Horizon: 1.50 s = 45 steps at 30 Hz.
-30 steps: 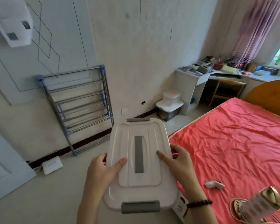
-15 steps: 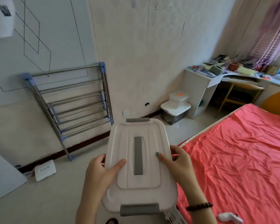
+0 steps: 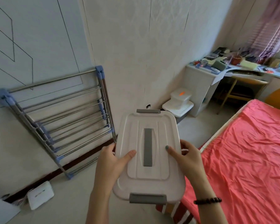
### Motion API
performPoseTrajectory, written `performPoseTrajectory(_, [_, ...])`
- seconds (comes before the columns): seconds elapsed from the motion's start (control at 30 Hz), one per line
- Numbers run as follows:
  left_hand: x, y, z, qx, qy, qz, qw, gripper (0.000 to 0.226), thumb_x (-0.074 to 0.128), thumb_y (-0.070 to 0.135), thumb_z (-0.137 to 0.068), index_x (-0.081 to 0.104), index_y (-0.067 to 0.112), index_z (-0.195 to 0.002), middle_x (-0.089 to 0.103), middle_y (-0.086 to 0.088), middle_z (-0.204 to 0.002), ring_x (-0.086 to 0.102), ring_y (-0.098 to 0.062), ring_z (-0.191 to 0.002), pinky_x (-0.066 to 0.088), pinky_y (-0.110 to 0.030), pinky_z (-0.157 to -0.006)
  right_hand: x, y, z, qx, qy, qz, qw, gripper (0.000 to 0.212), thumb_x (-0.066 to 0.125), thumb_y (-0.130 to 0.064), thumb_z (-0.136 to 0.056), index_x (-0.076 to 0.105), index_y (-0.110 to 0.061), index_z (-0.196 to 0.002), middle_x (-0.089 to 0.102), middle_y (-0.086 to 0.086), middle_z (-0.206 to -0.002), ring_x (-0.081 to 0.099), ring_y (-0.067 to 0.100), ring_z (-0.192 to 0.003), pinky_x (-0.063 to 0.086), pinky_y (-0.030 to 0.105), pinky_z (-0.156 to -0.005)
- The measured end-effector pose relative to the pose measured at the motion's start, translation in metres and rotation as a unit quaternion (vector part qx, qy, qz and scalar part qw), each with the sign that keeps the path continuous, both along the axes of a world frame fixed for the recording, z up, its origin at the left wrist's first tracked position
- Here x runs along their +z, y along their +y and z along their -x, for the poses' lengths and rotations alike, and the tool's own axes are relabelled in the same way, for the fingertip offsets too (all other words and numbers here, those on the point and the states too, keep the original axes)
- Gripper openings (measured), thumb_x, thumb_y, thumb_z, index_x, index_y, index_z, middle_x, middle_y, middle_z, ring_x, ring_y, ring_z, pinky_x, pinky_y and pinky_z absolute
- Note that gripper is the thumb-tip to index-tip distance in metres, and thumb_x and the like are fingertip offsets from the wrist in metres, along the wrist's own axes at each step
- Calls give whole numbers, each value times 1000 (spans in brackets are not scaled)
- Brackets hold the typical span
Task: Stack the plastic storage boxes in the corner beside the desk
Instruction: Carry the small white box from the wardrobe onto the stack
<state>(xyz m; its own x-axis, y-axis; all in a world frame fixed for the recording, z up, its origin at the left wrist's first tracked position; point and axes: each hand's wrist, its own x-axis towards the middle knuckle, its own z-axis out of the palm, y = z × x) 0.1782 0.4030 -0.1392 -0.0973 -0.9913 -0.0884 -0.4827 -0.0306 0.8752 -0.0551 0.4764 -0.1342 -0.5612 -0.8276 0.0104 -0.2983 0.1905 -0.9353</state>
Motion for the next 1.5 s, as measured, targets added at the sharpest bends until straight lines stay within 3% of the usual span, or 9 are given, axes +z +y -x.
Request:
performPoseTrajectory(0.07, [-4,-26,-10,2,-7,-12,1000,74,75,67,-56,59,22,-113,63,-1,-104,64,-16,-87,57,-40,-74,-2,-23,-10,8,-4,-3,1000,35,79,-34,-75,63,-28,-106,66,-13,-95,63,4,-75,45,7,-51])
performPoseTrajectory(0.2, [-12,-66,-18,1,-11,-28,1000,80,73,68,-55,58,19,-116,63,-3,-105,63,-13,-85,53,-28,-66,-6,-67,-17,14,-10,-23,1000,35,79,-33,-76,62,-28,-105,65,-10,-96,63,6,-77,45,7,-50])
performPoseTrajectory(0.4, [-21,-129,-8,13,-20,-44,999,68,75,65,-57,60,22,-108,63,-1,-102,63,-14,-85,53,-31,-67,-16,-132,-7,16,-23,-43,999,38,79,-35,-75,59,-28,-107,64,-10,-98,64,10,-81,49,21,-61])
performPoseTrajectory(0.5, [-24,-169,6,17,-13,-36,999,59,76,64,-56,60,26,-99,65,1,-97,64,-12,-81,53,-29,-64,-22,-177,7,19,-33,-50,998,42,78,-37,-75,59,-27,-111,64,-10,-99,64,10,-83,48,21,-60])
performPoseTrajectory(0.63, [-24,-236,31,10,-17,-43,999,66,72,71,-51,59,27,-98,65,0,-96,65,-14,-82,56,-32,-64,-30,-249,34,25,-62,-58,996,46,78,-39,-75,57,-26,-114,63,-8,-102,63,11,-86,50,23,-62])
performPoseTrajectory(0.77, [-15,-314,74,16,-21,-35,999,63,74,67,-54,58,27,-101,64,1,-98,63,-13,-83,48,-26,-60,-25,-327,76,23,-72,-58,995,45,79,-40,-74,55,-27,-111,62,-5,-101,62,12,-86,55,30,-69])
performPoseTrajectory(0.97, [0,-410,159,-4,-9,-9,1000,61,76,64,-56,62,24,-100,64,-1,-99,64,-18,-84,55,-38,-72,-9,-408,155,-6,-59,-29,998,46,78,-41,-74,52,-31,-111,58,-8,-102,59,6,-86,44,16,-59])
performPoseTrajectory(1.33, [-9,-524,310,-127,-17,-12,992,59,77,59,-61,61,25,-105,64,0,-101,63,-17,-87,56,-39,-79,-20,-472,281,-117,-72,-41,990,35,79,-34,-76,53,-34,-100,62,-11,-96,62,7,-81,46,16,-57])
performPoseTrajectory(1.5, [-24,-587,389,-178,-37,-12,983,57,78,57,-61,61,24,-104,63,0,-102,62,-16,-86,54,-37,-79,-31,-508,341,-179,-67,-65,979,42,77,-36,-77,53,-26,-111,60,-5,-103,61,9,-85,46,17,-58])
